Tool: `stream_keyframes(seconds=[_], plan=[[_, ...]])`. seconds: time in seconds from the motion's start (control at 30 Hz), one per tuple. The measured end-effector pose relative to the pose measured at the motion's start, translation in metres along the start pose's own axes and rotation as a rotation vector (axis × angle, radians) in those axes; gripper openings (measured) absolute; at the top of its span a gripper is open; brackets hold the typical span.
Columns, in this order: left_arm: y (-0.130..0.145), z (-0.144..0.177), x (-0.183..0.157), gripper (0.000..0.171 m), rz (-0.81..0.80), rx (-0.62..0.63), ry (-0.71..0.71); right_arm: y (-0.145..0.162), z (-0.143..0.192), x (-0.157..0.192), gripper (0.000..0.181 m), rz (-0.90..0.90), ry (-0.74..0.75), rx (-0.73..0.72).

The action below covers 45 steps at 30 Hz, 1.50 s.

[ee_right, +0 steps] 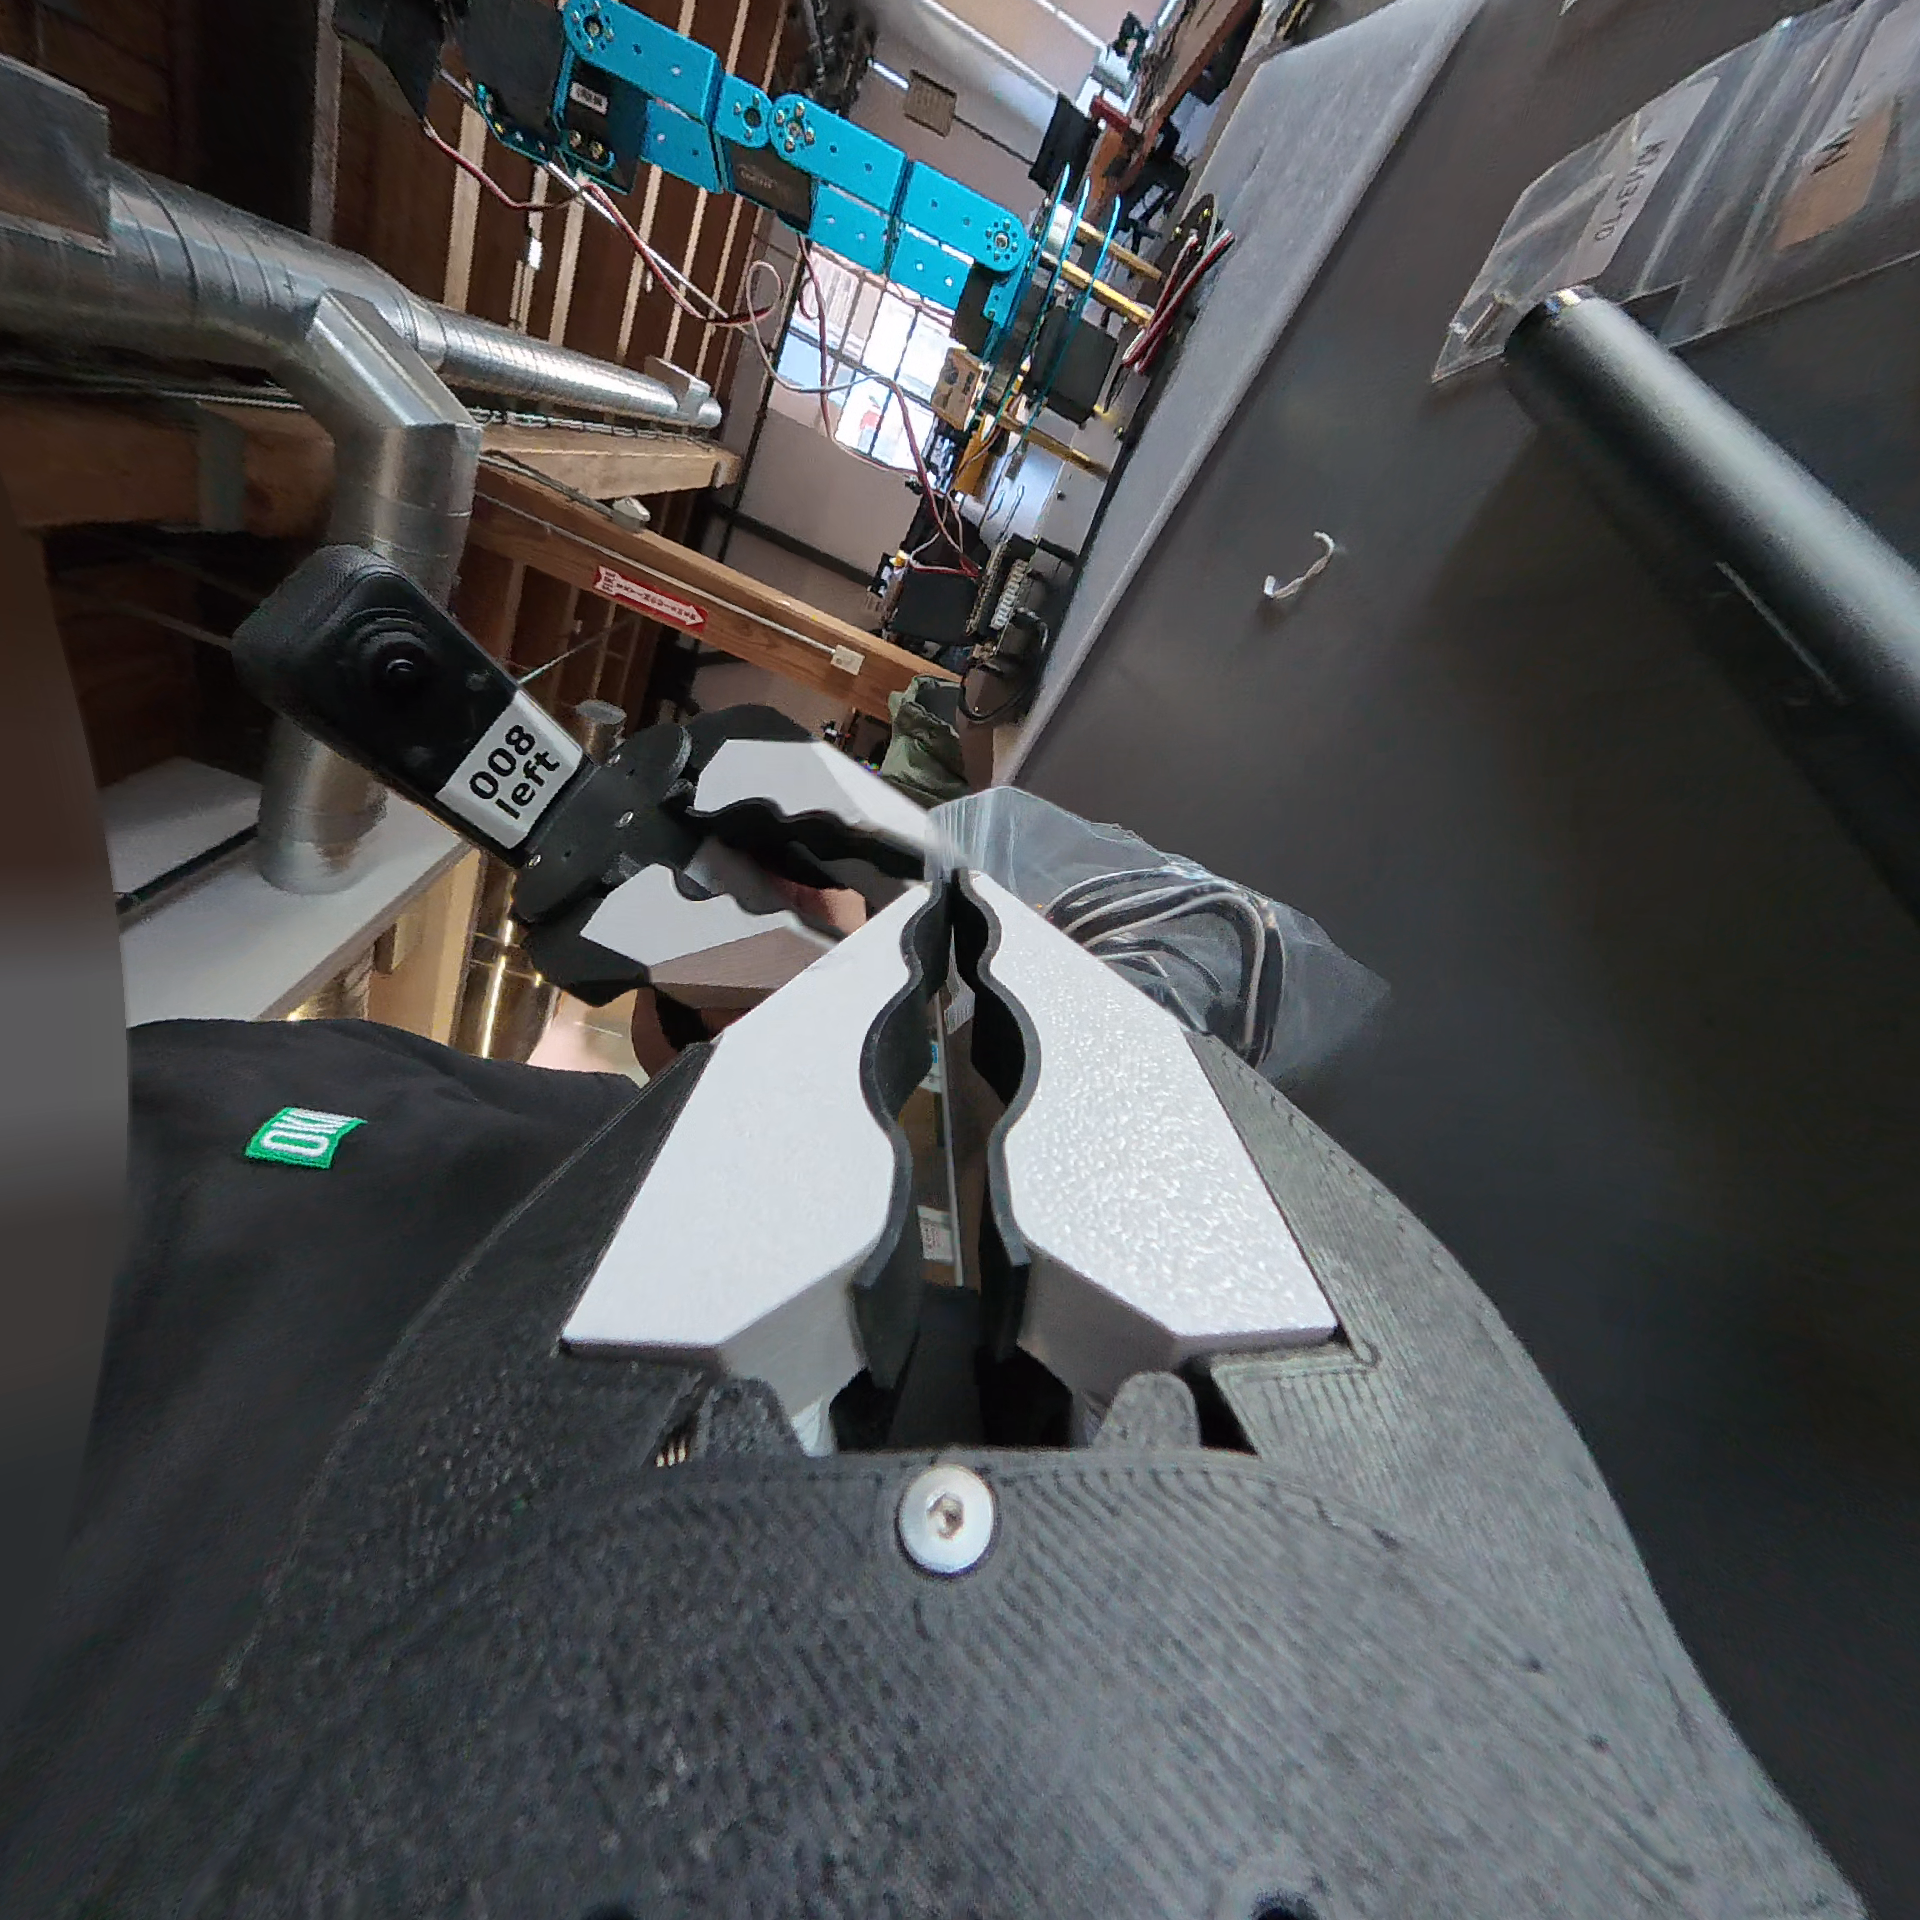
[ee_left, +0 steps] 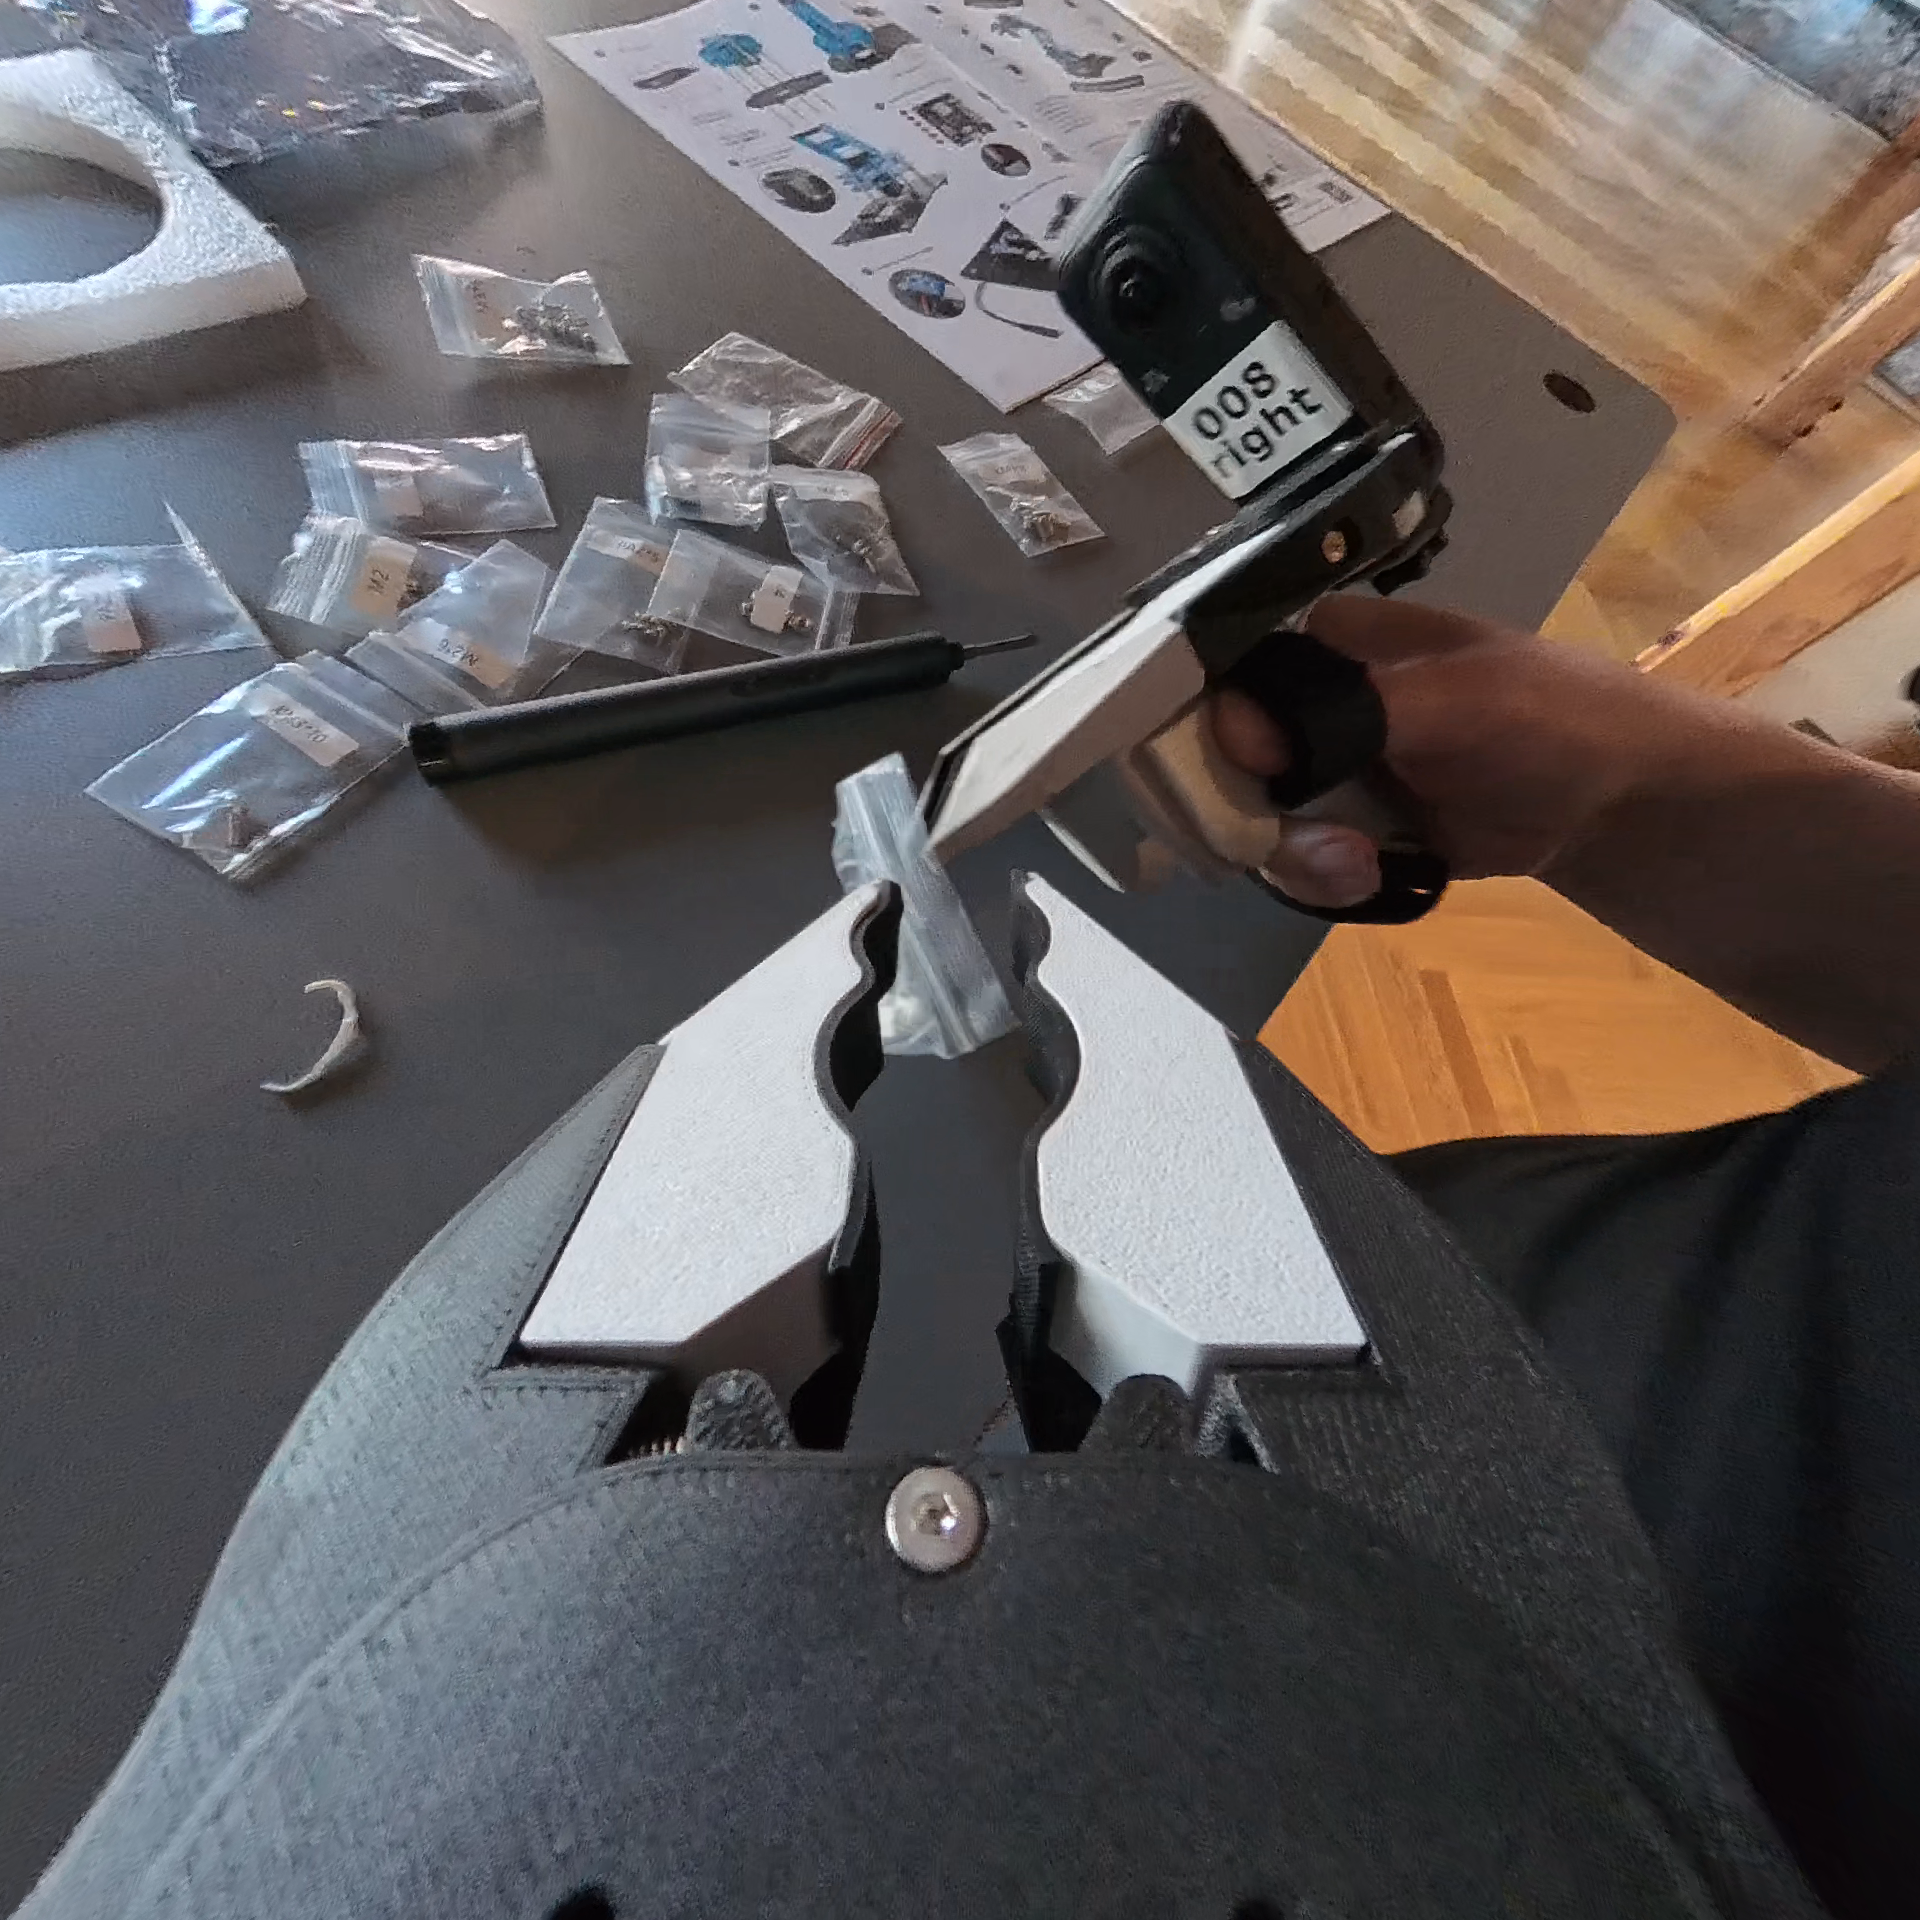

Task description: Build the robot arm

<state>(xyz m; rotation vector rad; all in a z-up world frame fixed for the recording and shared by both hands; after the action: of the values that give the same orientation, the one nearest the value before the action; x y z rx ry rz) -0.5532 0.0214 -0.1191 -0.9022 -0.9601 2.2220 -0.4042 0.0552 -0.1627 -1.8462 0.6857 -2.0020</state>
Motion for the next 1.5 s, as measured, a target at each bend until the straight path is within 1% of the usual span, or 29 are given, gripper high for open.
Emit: stream_keyframes(seconds=[0.07, 0.1, 0.13, 0.23, 0.37, 0.47, 0.7, 0.8, 0.87, 0.9, 1.03, 1.1, 1.2, 1.33, 1.43, 1.5], plan=[[0.000, -0.003, 0.004, 0.021, -0.020, 0.003, -0.054, 0.001, -0.002, 0.000, 0.000, 0.010, 0.005, 0.013], [0.000, -0.003, 0.004, 0.020, -0.026, 0.007, -0.053, 0.000, -0.002, 0.000, 0.000, 0.018, 0.018, 0.012], [0.001, -0.004, 0.003, 0.016, -0.029, 0.011, -0.043, 0.000, -0.002, 0.000, 0.000, 0.021, 0.020, 0.016], [0.003, -0.005, 0.003, 0.014, -0.030, 0.038, -0.021, 0.002, -0.001, 0.000, 0.000, 0.023, 0.018, 0.042], [0.004, -0.008, 0.003, 0.011, 0.035, 0.057, 0.049, 0.003, 0.002, 0.000, 0.000, 0.033, 0.008, 0.066], [0.004, -0.009, 0.003, 0.011, 0.061, 0.074, 0.085, 0.002, 0.005, 0.001, 0.000, 0.047, 0.000, 0.089], [0.008, -0.011, 0.002, 0.011, 0.053, 0.108, 0.122, 0.005, 0.007, 0.002, 0.000, 0.091, 0.016, 0.150], [0.009, -0.010, 0.002, 0.010, 0.059, 0.105, 0.134, 0.005, 0.009, 0.002, 0.000, 0.099, 0.020, 0.165], [0.009, -0.009, 0.002, 0.001, 0.061, 0.098, 0.146, 0.005, 0.010, 0.000, 0.000, 0.102, 0.031, 0.167], [0.009, -0.008, 0.003, 0.000, 0.063, 0.093, 0.145, 0.005, 0.011, 0.000, 0.000, 0.099, 0.027, 0.166], [0.012, -0.011, 0.006, 0.001, 0.038, 0.104, 0.101, 0.007, 0.011, -0.001, 0.000, 0.080, 0.030, 0.165], [0.014, -0.013, 0.005, 0.004, 0.037, 0.111, 0.102, 0.008, 0.010, -0.001, 0.000, 0.071, 0.031, 0.167], [0.016, -0.015, 0.005, 0.000, 0.044, 0.117, 0.106, 0.010, 0.010, -0.003, 0.000, 0.051, 0.050, 0.163], [0.014, -0.017, 0.006, 0.000, 0.084, 0.096, 0.100, 0.010, 0.010, 0.000, 0.001, 0.053, 0.085, 0.155], [0.014, -0.017, 0.007, 0.000, 0.124, 0.077, 0.098, 0.010, 0.009, 0.004, 0.012, 0.055, 0.117, 0.155], [0.015, -0.018, 0.009, 0.000, 0.170, 0.067, 0.112, 0.010, 0.008, 0.005, 0.010, 0.077, 0.154, 0.160]])
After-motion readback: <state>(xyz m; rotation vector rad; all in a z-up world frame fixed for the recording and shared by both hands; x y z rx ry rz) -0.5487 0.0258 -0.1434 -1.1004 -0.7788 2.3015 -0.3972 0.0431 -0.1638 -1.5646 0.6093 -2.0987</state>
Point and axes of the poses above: each gripper's, where its closed fingertips meet, z back along the fingers, y out of its underside, x = y × z across the jaws, the point moved 9 cm from there along z, back along the fingers, and after that the axes turned 9 degrees about z, right-handed, at the moved point
